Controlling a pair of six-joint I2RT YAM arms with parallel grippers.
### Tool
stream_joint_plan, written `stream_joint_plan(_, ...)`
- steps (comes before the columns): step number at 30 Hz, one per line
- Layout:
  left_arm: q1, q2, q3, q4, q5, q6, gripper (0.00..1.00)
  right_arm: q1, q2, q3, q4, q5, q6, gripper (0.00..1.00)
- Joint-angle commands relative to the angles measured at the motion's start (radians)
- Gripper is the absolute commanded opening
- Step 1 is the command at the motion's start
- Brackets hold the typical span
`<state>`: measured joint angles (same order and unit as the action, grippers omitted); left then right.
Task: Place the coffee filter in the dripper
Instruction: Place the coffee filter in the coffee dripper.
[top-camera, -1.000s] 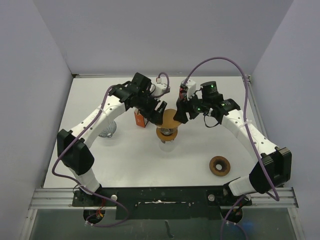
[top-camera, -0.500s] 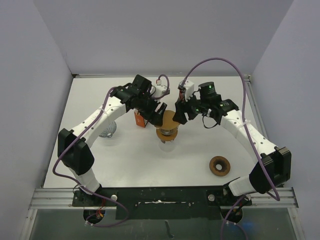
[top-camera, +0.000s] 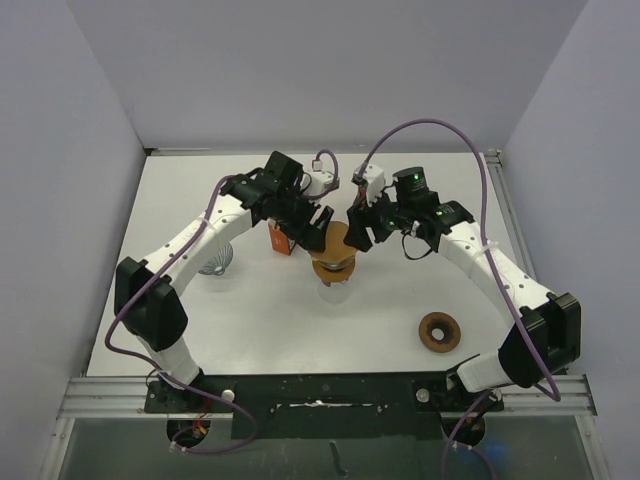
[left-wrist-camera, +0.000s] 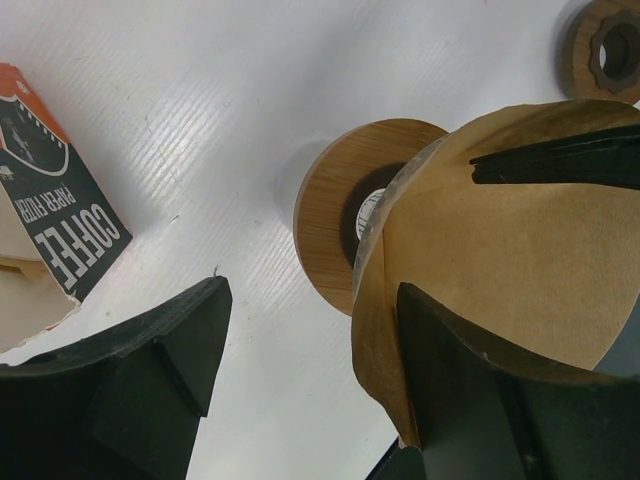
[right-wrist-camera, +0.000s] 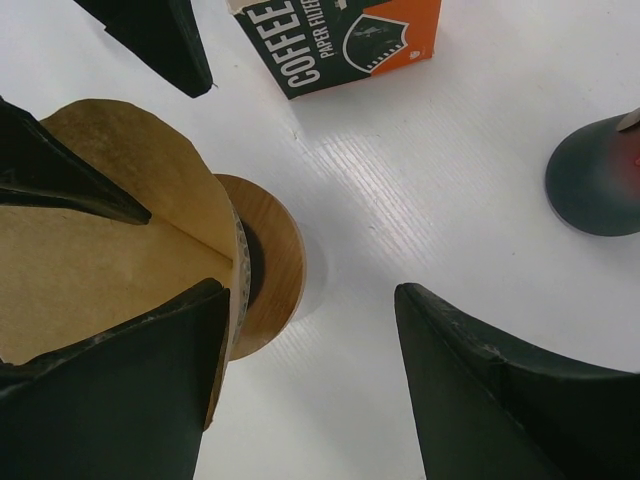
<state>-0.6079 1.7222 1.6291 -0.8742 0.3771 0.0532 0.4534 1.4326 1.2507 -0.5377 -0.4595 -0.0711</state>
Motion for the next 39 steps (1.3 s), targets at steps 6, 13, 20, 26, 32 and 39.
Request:
stream_joint_plan(6,0.005,-0.067,-0.029,0.060,-0.007,0.005,0.66,0.023,-0.020,-0.019,0.045,0.028,-0.039,0.69)
stream_joint_plan(13,0.003,-0.078,-0.057,0.073,-0.009,0.008,0.66,0.028,-0.033,-0.041,0.053,0.053,-0.064,0.70)
stream_joint_plan(20,0.003,-0.078,-0.066,0.078,-0.010,0.008,0.66,0.034,-0.028,-0.041,0.052,0.064,-0.070,0.72)
stream_joint_plan(26,0.002,-0.082,-0.085,0.088,-0.018,0.007,0.66,0.038,-0.028,-0.039,0.051,0.081,-0.073,0.73)
stream_joint_plan(32,0.005,-0.085,-0.073,0.086,0.001,0.022,0.66,0.038,-0.024,-0.033,0.050,0.067,-0.067,0.75)
stream_joint_plan(39,0.018,-0.103,-0.064,0.087,0.040,0.039,0.66,0.003,-0.030,-0.010,0.050,-0.001,-0.040,0.75)
